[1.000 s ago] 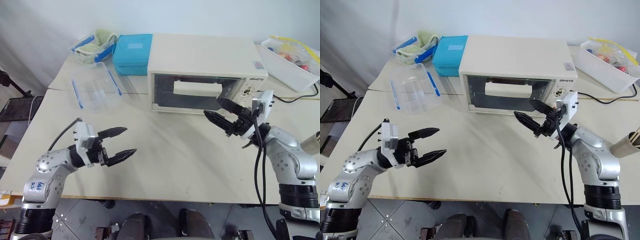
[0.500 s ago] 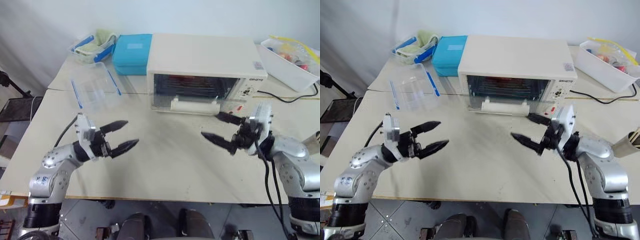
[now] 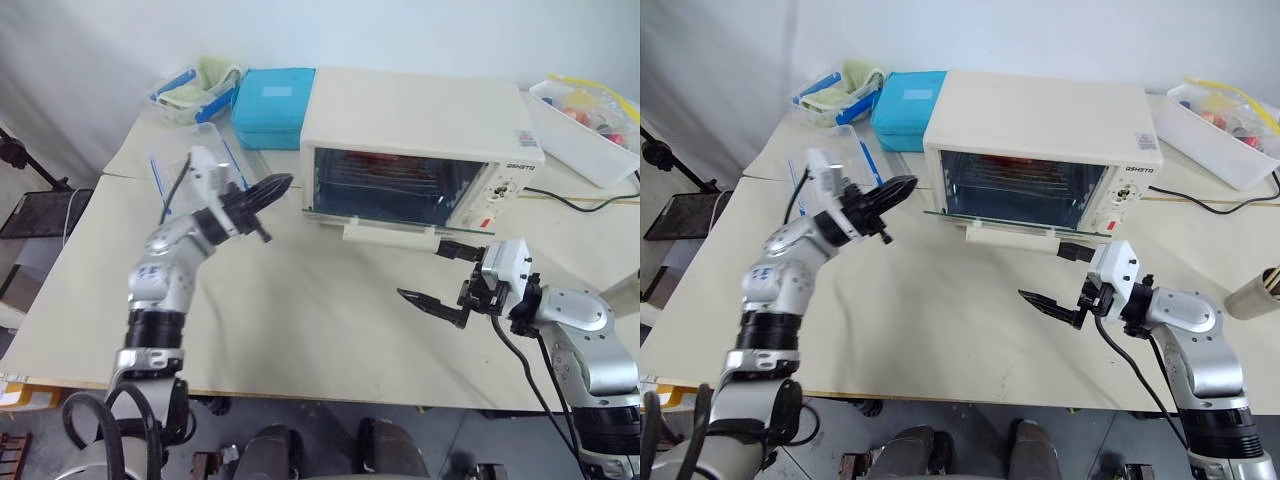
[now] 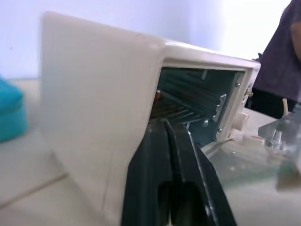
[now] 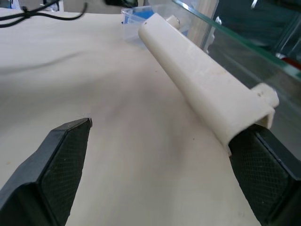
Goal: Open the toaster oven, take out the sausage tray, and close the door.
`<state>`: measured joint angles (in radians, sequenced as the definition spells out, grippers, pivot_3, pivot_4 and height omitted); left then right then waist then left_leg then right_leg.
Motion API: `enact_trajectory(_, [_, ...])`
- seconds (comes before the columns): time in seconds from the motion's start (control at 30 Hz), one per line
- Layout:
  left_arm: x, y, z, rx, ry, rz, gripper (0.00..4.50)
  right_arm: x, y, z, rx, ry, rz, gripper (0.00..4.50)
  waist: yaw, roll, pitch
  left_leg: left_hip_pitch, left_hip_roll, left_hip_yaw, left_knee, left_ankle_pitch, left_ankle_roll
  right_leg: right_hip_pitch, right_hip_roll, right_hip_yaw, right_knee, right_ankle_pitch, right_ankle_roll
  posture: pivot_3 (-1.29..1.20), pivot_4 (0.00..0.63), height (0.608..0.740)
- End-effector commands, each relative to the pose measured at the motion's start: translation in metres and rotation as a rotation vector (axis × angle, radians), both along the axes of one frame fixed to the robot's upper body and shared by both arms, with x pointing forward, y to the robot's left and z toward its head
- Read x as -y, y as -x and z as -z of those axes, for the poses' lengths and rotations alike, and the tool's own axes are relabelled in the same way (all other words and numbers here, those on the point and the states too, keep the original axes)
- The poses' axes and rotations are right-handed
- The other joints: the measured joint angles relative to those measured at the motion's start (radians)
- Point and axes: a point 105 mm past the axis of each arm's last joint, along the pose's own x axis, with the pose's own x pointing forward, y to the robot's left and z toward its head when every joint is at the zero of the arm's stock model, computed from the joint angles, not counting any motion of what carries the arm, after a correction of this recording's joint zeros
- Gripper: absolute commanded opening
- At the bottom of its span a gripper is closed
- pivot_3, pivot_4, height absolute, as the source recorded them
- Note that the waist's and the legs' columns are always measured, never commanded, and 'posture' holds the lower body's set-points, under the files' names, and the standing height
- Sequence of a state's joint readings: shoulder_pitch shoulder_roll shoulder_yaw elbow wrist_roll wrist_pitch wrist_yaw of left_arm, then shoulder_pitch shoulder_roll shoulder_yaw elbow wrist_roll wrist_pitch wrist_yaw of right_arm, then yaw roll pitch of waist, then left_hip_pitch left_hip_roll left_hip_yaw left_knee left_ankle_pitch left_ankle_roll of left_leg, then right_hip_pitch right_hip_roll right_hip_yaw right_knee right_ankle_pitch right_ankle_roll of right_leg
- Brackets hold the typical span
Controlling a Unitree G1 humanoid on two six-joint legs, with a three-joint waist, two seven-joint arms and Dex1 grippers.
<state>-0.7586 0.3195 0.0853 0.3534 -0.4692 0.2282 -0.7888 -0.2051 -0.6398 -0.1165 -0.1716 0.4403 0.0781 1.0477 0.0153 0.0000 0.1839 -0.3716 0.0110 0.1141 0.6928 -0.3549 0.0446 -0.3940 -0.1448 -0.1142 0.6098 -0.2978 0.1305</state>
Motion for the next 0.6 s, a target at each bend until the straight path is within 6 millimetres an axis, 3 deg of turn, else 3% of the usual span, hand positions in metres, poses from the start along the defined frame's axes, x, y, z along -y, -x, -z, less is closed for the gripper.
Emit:
enact_trajectory(0.03, [0.013, -0.001, 0.002, 0.035, -0.033, 0.035, 0.02, -0.002, 0.002, -0.004, 0.040, 0.003, -0.009, 4.50, -0.001, 0.000, 0.000, 0.000, 0.000, 0.000, 0.000, 0.000, 0.000, 0.000, 0.001, 0.000, 0.000, 0.000, 0.000, 0.00, 0.150, 0.740])
enact_trajectory(0.27, [0.031, 0.007, 0.015, 0.060, -0.113, 0.138, 0.02, 0.016, 0.010, 0.010, 0.024, -0.002, 0.125, 4.50, 0.010, 0.000, 0.000, -0.001, 0.001, 0.000, 0.001, 0.000, 0.000, 0.000, 0.001, -0.001, 0.000, 0.000, 0.000, 0.00, 0.150, 0.740])
enact_trajectory(0.5, [0.036, 0.020, 0.041, 0.074, -0.210, 0.208, 0.02, 0.065, 0.062, 0.050, -0.084, -0.015, 0.407, 4.50, 0.022, 0.000, 0.000, -0.003, 0.000, -0.004, 0.004, 0.000, 0.000, 0.002, 0.001, -0.003, -0.002, 0.000, 0.001, 0.00, 0.150, 0.740])
enact_trajectory(0.6, [0.036, 0.025, 0.052, 0.083, -0.261, 0.225, 0.02, 0.083, 0.077, 0.053, -0.091, -0.013, 0.507, 4.50, 0.014, 0.000, 0.000, -0.002, 0.001, -0.003, 0.005, 0.000, 0.001, 0.003, 0.001, -0.002, -0.001, 0.001, 0.001, 0.00, 0.150, 0.740])
